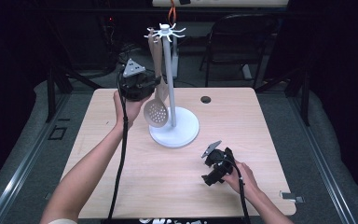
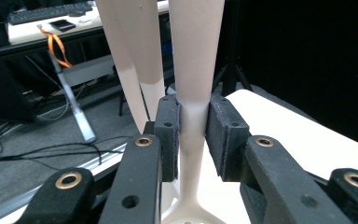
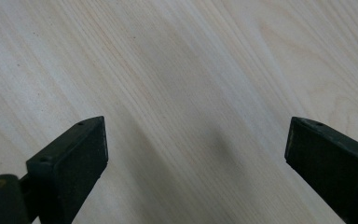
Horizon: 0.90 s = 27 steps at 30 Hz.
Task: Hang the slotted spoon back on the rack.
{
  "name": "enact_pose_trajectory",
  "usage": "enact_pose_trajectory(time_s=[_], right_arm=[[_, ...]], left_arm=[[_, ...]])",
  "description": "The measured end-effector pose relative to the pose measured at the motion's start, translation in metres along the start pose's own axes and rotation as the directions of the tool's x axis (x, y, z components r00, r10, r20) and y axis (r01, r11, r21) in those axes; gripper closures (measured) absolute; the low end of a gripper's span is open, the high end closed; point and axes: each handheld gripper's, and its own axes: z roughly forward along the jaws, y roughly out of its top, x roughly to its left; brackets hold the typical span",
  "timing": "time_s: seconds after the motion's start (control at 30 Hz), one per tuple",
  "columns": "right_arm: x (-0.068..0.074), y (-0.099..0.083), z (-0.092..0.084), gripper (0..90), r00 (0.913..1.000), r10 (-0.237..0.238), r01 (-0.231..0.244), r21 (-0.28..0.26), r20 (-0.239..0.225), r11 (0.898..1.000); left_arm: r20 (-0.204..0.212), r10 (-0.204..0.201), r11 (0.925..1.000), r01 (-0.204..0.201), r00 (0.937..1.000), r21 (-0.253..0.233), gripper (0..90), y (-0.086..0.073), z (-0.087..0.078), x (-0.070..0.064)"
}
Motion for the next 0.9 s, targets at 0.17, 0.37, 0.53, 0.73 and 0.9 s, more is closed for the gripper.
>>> enact_pose_trajectory(time_s=[0.17, 0.37, 0.53, 0.73, 0.9], right_arm=[[0.000, 0.000, 0.000, 5.5, 1.0000, -0.001, 0.001, 0.002, 0.001, 1.000], [0.000, 0.000, 0.000, 5.5, 1.0000, -0.003, 0.003, 0.002, 0.001, 1.000], [0.000, 0.000, 0.000, 5.5, 1.0000, -0.002, 0.002, 0.001, 0.002, 1.000], [0.000, 0.000, 0.000, 5.5, 1.0000, -0.001, 0.001, 0.001, 0.001, 1.000], [0.001, 0.000, 0.000, 5.4, 1.0000, 0.000, 0.000, 0.001, 0.002, 1.000]], left_arm=[[-0.003, -0.005, 0.9997, 0.005, 1.0000, -0.022, 70.0, 0.001, -0.004, -0.001], [-0.008, -0.009, 0.9995, 0.009, 0.9999, -0.030, 61.2, 0.001, -0.012, 0.001], [-0.024, -0.017, 0.9997, 0.016, 0.9996, -0.020, 43.5, -0.002, -0.019, 0.003], [-0.043, -0.013, 0.9999, 0.013, 0.9990, 0.008, 28.3, -0.008, -0.026, 0.009], [-0.061, -0.013, 0.9993, 0.015, 0.9981, 0.035, 21.3, -0.012, -0.030, 0.015]])
